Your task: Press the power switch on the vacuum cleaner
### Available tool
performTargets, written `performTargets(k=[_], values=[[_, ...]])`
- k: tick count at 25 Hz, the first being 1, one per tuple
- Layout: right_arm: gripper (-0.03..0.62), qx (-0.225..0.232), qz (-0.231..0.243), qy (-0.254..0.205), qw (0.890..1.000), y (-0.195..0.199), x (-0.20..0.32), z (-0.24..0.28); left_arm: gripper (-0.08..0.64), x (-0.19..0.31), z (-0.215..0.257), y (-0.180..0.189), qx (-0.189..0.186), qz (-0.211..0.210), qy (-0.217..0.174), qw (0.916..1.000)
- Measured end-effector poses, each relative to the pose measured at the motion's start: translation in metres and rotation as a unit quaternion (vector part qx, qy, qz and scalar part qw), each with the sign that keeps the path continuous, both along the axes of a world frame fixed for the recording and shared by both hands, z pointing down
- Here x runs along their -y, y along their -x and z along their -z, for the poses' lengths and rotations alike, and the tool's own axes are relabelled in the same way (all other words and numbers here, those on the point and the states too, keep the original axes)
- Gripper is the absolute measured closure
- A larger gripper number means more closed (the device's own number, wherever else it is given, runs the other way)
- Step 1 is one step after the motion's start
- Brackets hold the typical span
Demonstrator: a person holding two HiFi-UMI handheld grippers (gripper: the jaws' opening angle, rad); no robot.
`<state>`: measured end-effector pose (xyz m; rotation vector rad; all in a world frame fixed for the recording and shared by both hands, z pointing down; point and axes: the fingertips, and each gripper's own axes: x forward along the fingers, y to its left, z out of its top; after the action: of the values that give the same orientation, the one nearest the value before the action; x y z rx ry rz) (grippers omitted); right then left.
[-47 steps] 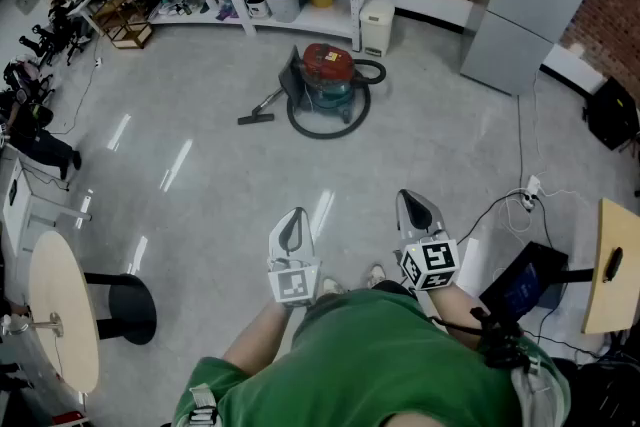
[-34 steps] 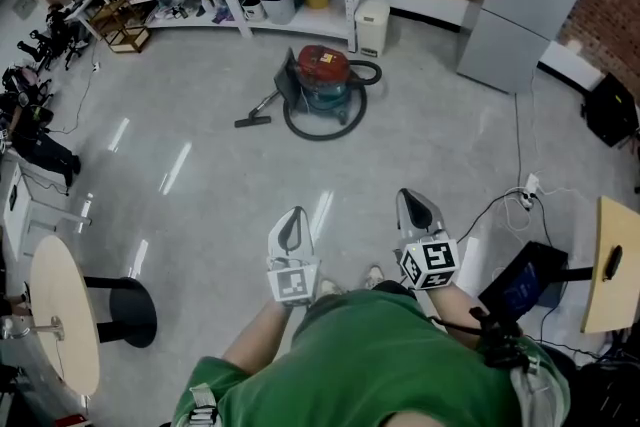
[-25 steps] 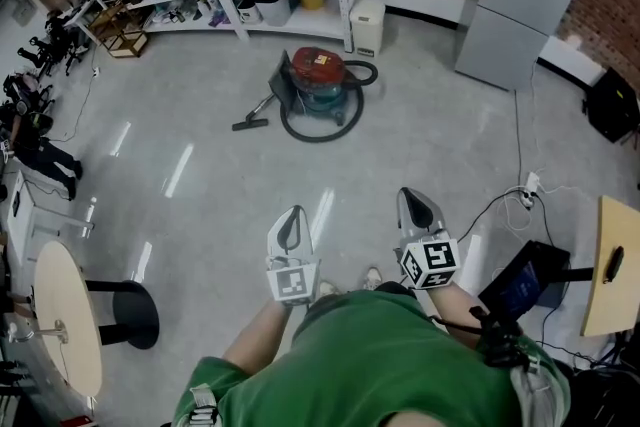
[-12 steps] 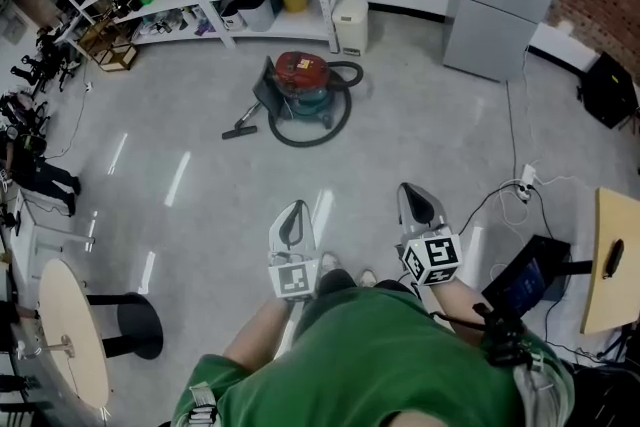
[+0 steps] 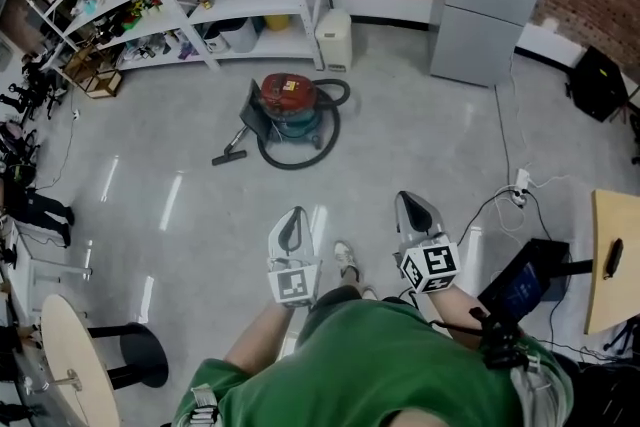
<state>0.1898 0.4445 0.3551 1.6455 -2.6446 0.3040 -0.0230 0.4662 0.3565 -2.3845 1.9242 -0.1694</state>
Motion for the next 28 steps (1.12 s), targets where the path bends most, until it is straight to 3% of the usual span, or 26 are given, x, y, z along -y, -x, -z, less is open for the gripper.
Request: performTargets(k=[18,28], values=[[0.589,-0.002,-0.040,-0.022,0.999,0.044,0.161,0.011,0.552,0.169,-0.005,0.059,-0.003,-0.026,-0.008,0.9996],[0.589,-0.010,-0.065,-0.016,0.998,0.038,0.198,0.006,0.554,0.209,-0.022,0.058,-0.004,-0.043,0.015,0.9990]])
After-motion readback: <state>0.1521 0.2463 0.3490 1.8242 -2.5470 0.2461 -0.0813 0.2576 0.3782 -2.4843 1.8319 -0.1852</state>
